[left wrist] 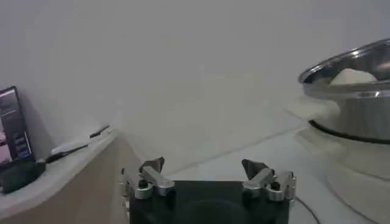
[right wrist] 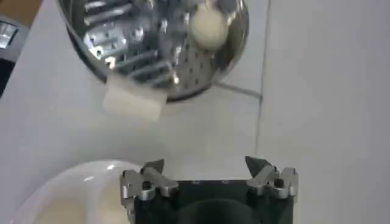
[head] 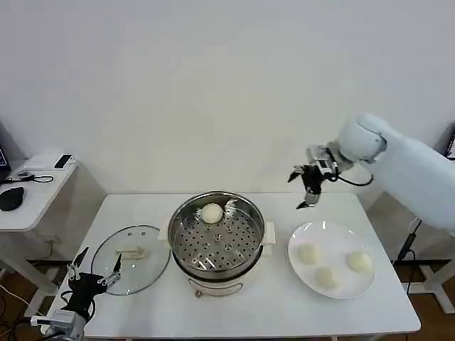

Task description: Take steamed baozi put them in steamer then cover it.

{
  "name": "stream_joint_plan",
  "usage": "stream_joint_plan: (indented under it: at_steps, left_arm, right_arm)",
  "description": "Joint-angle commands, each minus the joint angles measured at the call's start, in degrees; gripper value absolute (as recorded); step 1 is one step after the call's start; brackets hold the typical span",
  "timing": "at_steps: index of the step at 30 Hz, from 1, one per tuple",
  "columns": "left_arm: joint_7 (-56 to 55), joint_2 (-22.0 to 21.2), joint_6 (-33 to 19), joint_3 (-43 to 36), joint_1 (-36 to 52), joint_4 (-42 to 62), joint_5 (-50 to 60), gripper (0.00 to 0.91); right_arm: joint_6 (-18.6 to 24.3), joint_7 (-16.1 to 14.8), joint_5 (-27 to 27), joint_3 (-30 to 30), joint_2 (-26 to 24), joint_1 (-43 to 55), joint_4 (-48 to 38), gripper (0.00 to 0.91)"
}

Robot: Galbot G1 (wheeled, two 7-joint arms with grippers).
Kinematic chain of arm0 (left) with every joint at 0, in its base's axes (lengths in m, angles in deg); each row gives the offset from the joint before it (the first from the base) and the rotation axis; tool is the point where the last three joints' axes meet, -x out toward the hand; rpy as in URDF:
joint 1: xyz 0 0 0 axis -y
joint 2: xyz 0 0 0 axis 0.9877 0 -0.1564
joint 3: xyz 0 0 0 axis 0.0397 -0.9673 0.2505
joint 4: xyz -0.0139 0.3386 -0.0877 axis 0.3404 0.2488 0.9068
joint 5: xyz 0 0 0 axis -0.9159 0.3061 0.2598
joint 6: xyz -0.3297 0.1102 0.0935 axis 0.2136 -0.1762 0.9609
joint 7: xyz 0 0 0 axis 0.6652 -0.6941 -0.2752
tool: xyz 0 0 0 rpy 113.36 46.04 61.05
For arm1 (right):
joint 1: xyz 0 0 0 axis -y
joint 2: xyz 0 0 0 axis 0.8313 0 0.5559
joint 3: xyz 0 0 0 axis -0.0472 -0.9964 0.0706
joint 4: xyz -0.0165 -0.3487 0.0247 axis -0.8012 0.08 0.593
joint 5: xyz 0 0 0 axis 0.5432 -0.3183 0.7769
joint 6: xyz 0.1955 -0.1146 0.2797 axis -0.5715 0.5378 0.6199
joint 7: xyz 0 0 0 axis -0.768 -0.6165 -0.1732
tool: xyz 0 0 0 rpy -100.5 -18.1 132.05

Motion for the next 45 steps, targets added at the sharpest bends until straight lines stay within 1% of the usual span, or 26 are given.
stream_joint_plan:
  at_steps: [1,6,9,15,19,33,45]
  left_arm:
    - [-0.06,-0.01,0.5,0.03,-0.2,-0.56,0.23,0.907]
    - [-0.08,-0.15,0.47,0.02,0.07,0.11,0.26,0.907]
    - [-0.08,-0.11,0.47,-0.01,0.15,0.41,0.29,0.907]
    - [-0.08,-0.03,0.42,0.02,0.33,1.0,0.31,0.907]
    - [-0.06,-0.03,0.39,-0.04,0.35,1.22,0.39,0.907]
    - [-0.1,-0.06,0.21,-0.22,0.34,1.85,0.86,0.907]
    - [-0.11,-0.09,0.09,-0.31,0.42,2.23,0.95,0.907]
  right_arm:
    - [-3.79,1.37,-3.1,1.67,-3.82,-7.37,-0.06,0.907]
    - [-3.55,1.47,-5.52,3.28,-2.45,-12.66,-0.39,0.907]
    - [-3.59,1.67,-5.77,3.31,-1.82,-14.63,-0.83,0.907]
    - [-3.63,3.38,-7.02,3.78,-0.55,-17.56,-2.26,0.907]
    - [-3.64,3.78,-7.89,5.14,0.44,-19.54,-2.89,0.907]
    - [-3.56,3.69,-9.51,5.62,0.6,-21.94,-3.66,0.907]
    - [-3.02,4.4,-12.01,6.35,2.68,-22.78,-7.38,0.907]
